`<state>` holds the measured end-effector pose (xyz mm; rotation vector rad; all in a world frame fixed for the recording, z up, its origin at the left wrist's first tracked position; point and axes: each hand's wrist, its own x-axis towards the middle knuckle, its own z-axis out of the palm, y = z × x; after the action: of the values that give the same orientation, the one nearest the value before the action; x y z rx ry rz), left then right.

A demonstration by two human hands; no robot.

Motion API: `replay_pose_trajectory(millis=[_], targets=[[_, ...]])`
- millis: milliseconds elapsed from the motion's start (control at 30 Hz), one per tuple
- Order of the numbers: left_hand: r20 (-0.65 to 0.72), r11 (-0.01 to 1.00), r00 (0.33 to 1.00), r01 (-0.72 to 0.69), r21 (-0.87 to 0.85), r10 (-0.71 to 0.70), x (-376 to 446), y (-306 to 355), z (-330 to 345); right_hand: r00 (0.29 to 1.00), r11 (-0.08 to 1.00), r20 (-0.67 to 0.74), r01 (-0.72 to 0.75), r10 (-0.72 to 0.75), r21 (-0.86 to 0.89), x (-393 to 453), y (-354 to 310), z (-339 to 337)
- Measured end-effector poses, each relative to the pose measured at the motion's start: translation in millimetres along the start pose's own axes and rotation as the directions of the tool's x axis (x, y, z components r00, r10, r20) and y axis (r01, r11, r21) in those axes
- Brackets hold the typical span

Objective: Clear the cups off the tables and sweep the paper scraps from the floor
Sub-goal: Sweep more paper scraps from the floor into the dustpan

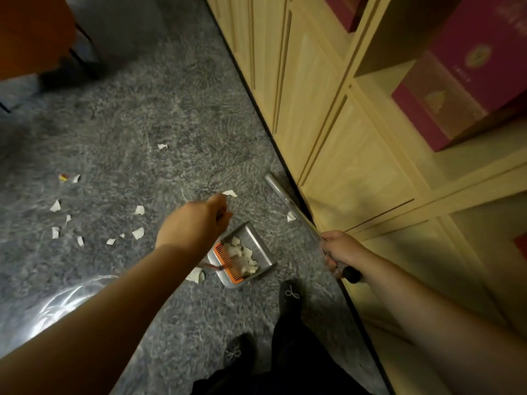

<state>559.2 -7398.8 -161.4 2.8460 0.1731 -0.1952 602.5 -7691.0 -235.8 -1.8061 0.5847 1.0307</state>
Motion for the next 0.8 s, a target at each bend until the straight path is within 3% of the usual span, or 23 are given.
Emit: replay_pose_trajectory(millis=[400, 500, 600, 700, 800], targets=[[-0.034, 0.997, 0.998, 0.055, 0.053, -0.053, 18.0, 5.9, -2.3, 0.976, 0.978, 0.119, -0.165, 0.180, -0.126, 80.7, -44.4, -23.9], [-0.056, 0.997, 0.997, 0.052, 0.053, -0.049, 19.4, 3.1, -2.9, 0.950, 0.961, 0.172, -0.237, 0.260, -0.143, 72.4, -50.0, -26.8], [-0.064, 0.998, 0.997, 0.038, 0.058, -0.034, 18.7, 4.4, -1.6, 0.947, 0.954, 0.208, -0.195, 0.244, -0.229, 48.7, -47.4, -20.2], [-0.079, 0.999, 0.997, 0.023, 0.039, -0.020, 14.2, 2.7, -0.4, 0.941, 0.962, 0.244, -0.187, 0.233, -0.198, 26.3, -42.4, -11.8], [-0.084, 0.999, 0.996, 0.026, 0.036, -0.023, 6.4, 1.3, -0.2, 0.909, 0.959, 0.306, -0.277, 0.283, -0.065, 10.1, -40.7, -9.8]])
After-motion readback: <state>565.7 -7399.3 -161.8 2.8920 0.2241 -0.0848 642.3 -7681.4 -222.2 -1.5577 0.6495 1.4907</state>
